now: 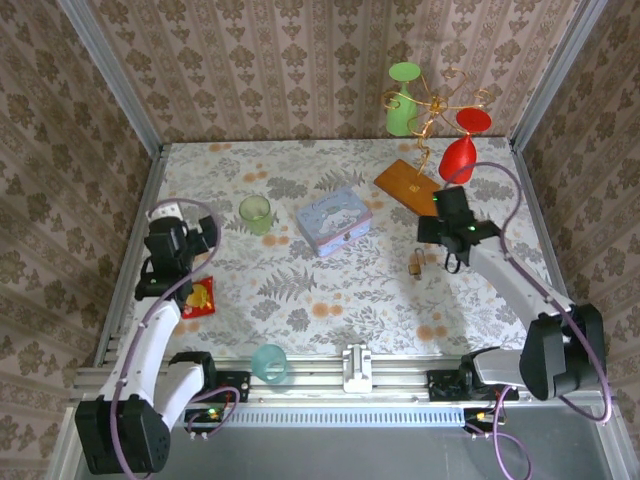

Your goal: Unlock the padlock with the key

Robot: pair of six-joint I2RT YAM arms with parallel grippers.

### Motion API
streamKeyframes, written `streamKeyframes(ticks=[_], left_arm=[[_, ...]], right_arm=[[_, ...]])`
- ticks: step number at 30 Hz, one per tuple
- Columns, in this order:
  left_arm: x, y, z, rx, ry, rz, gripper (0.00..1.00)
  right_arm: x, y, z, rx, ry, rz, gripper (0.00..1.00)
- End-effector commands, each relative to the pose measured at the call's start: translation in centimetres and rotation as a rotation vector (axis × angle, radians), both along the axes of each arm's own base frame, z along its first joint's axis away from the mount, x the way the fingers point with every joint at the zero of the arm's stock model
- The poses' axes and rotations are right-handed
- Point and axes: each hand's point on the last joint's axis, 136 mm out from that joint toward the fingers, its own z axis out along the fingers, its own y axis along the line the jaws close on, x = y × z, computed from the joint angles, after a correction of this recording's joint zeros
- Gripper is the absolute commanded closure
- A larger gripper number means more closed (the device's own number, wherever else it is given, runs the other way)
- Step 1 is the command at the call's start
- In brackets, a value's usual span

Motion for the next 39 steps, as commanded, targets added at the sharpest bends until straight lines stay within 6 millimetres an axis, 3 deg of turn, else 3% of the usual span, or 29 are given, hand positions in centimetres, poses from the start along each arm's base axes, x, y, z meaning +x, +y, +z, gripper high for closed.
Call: streamKeyframes(ticks=[1, 4, 7, 11, 15, 22, 26, 27, 29, 31, 39], left_arm=[[-0.7, 3.6, -1.0, 0.139, -0.047, 0.149, 0.0], [-1.4, 5.0, -2.4, 0.217, -0.049, 0.21, 0.0], [-1.4, 5.0, -3.5, 0.258, -0.049, 0.187, 0.0], [0.1, 1.7, -5.3, 0.23, -0.062, -0.026, 0.0], [1.6, -0.1, -6.9, 0.198, -0.044, -0.125, 0.0], [4.3, -2.6, -6.3, 0.081, -0.188, -0.232, 0.0], [6.0, -2.8, -6.6, 0.126, -0.142, -0.269, 0.0], [6.0, -2.6, -6.4, 0.135, -0.151, -0.259, 0.0], [6.0, -1.7, -6.6, 0.151, -0.208, -0.228, 0.0], [6.2, -1.0, -7.5, 0.111, -0.211, -0.221, 0.0], [7.9, -2.2, -9.1, 0.142, -0.143, -0.276, 0.0]], right_arm=[[0.6, -2.9, 0.8, -0.011, -0.112, -0.081, 0.1], [0.9, -3.6, -0.1, -0.063, -0.166, -0.056, 0.1], [0.8, -4.8, -0.9, -0.113, -0.21, -0.073, 0.1], [0.7, -4.7, -1.9, -0.127, -0.345, -0.013, 0.1], [0.5, -4.6, -1.7, -0.042, -0.49, -0.012, 0.11], [1.7, -3.7, -0.7, 0.003, -0.634, 0.028, 0.11], [3.2, -3.2, -1.6, 0.002, -0.626, 0.063, 0.11], [3.7, -3.0, -2.8, 0.006, -0.593, 0.075, 0.12], [4.3, -2.7, -4.0, 0.006, -0.567, 0.086, 0.0], [4.6, -2.6, -4.1, 0.002, -0.578, 0.091, 0.0], [5.2, -2.5, -4.5, -0.007, -0.52, 0.092, 0.0]])
